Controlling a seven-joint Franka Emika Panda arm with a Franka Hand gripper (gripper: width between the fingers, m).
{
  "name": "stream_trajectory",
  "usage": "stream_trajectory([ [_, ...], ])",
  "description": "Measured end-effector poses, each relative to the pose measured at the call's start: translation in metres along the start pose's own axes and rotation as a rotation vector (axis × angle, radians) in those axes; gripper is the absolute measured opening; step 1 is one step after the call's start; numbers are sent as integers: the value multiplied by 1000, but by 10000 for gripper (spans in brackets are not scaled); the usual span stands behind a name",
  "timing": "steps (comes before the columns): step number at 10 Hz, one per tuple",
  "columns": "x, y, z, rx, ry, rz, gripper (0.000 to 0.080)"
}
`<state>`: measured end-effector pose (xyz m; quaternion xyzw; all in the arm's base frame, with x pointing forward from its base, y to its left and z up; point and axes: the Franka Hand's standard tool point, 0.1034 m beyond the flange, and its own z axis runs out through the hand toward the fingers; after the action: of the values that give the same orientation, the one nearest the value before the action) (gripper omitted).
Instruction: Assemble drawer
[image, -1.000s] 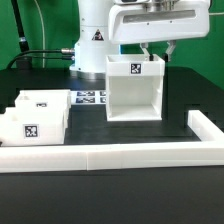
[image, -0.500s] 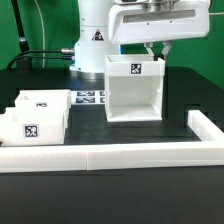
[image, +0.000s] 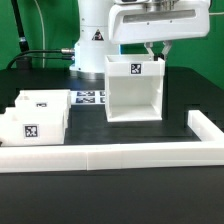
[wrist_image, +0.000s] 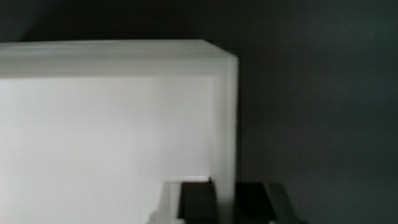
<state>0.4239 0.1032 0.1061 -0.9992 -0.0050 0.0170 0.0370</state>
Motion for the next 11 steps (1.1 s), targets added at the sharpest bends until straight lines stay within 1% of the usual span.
stream_trajectory([
  [2,39,1,-1,15,21,-7,37],
  [4,73,4,-3,25,53,-14,38],
  [5,86,4,-3,29,67,-19,38],
  [6,100,7,-4,31,90,-72,38],
  [7,111,12,-6,30,114,-104,38],
  [11,110,10,-6,31,114,-87,38],
])
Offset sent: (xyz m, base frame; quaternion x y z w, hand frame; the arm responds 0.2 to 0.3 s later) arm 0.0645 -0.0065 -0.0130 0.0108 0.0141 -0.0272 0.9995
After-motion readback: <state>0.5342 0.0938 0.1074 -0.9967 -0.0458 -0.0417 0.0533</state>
